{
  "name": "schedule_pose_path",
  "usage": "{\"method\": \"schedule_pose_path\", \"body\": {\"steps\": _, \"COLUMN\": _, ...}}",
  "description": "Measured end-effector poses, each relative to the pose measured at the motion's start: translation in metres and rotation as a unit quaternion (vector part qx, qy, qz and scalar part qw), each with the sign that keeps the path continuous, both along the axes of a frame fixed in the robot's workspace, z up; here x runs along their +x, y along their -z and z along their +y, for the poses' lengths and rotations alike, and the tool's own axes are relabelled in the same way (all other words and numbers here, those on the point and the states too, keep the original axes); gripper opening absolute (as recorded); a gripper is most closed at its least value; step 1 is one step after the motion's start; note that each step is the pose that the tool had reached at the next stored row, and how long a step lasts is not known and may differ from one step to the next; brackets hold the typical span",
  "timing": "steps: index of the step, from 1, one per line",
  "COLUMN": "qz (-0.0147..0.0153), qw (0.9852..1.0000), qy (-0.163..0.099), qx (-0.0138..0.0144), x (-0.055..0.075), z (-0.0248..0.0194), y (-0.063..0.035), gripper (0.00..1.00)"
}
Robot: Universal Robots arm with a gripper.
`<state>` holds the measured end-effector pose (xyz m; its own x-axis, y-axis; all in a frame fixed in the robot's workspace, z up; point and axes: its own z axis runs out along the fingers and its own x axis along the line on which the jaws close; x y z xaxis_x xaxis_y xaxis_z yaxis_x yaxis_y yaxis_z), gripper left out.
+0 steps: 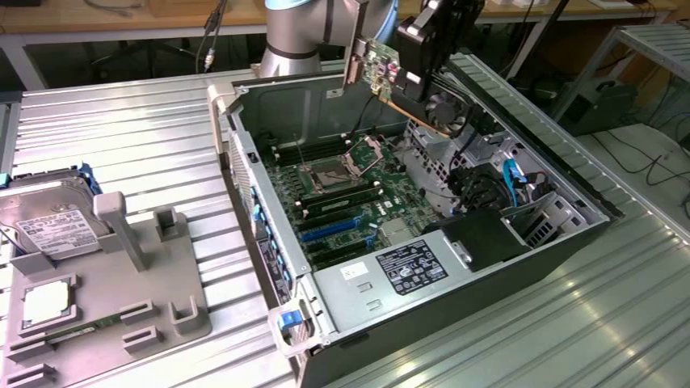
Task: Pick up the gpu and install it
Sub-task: 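Insert the gpu into the slot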
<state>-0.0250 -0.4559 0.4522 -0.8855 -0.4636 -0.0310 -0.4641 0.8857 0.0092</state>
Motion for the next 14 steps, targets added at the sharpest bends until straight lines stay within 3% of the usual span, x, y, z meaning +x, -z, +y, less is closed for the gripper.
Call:
{"method": "schedule_pose_path", "body": {"steps": 6, "qz": 0.0, "qw": 0.9991, "qy": -0.043, "qx": 0.0, "x": 0.0, "z": 0.0, "y": 0.0, "gripper": 0.28}}
{"method": "schedule_pose_path", "body": {"steps": 14, "qz": 0.0, "qw": 0.9988, "qy": -0.048, "qx": 0.0, "x": 0.0, "z": 0.0, "y": 0.0, "gripper": 0.28}}
